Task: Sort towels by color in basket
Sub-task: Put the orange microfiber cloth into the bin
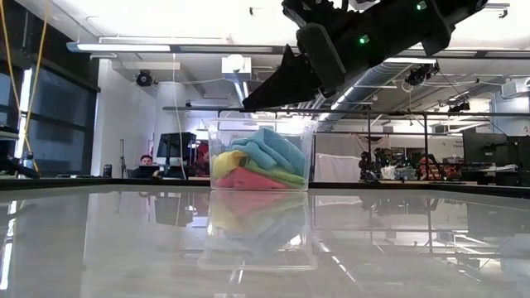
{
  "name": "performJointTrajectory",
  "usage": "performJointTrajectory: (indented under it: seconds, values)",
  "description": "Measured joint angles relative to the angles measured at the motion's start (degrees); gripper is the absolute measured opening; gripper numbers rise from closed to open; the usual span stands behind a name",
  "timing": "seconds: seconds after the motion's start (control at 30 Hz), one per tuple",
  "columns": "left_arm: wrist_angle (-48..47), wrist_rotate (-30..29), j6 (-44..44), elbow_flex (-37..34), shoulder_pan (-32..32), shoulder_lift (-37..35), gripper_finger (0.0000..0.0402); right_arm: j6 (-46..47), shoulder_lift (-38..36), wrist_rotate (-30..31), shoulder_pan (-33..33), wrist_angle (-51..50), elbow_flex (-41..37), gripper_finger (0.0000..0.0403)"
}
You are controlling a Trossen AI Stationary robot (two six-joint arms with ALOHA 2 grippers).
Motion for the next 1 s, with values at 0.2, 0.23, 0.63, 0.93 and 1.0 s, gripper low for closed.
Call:
performJointTrajectory:
  seconds: [0.2, 0.23, 0.63, 0.93, 1.0]
  values:
    - [9.48, -0.2, -2.54, -4.88, -2.21, 2.09, 0.0176, -0.35, 0.0, 0.0, -0.02, -0.75, 0.0, 0.0206]
    - [11.07, -0.14, -2.9, -6.2, -2.04, 2.44, 0.0169, -0.02, 0.0, 0.0, -0.01, -1.25, 0.01, 0.0206]
    - [15.34, -15.6, 21.05, -10.18, 10.35, 3.31, 0.001, 2.08, -0.04, 0.03, 4.8, -6.68, 0.02, 0.0206]
    - [42.12, -28.61, 60.53, -11.33, 30.05, 3.97, 0.0003, 3.25, -1.81, 1.52, 7.21, -9.37, 0.04, 0.0206]
    - [52.71, -26.48, 70.08, -11.59, 34.34, 4.66, 0.0002, 4.8, -1.81, 1.51, 7.14, -9.79, 0.04, 0.0206]
